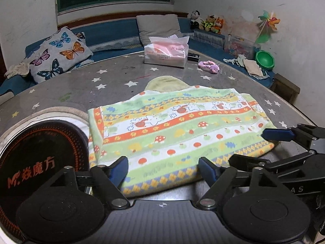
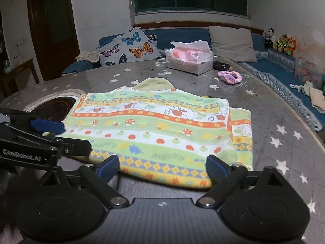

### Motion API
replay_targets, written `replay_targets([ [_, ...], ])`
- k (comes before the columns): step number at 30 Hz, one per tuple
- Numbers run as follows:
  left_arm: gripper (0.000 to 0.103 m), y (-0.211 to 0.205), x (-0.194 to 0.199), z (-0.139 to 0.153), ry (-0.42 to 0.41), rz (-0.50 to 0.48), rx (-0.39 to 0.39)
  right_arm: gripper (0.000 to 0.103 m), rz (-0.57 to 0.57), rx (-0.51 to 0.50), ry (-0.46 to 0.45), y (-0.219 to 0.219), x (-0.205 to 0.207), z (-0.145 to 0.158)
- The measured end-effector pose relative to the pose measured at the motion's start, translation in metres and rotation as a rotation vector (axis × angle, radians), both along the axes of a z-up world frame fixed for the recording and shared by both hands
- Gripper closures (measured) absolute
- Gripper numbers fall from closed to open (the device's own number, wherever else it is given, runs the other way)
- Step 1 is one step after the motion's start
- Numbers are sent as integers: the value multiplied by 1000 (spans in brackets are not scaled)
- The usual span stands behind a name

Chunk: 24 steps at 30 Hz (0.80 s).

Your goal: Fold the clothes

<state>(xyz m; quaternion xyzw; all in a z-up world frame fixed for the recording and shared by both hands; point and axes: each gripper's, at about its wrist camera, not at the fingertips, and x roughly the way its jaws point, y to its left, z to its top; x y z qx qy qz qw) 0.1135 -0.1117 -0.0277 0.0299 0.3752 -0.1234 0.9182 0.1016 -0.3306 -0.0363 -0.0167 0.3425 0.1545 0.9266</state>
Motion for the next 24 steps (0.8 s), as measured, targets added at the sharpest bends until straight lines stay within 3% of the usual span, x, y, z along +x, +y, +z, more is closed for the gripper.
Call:
replay_targets([
  [13,0,15,-27,2,-11,41,4,0,-41,-28,-12,3,-29,0],
  [24,0,27,-57,7,-33,71,-1,0,-77,-1,-14,6,-57,1],
])
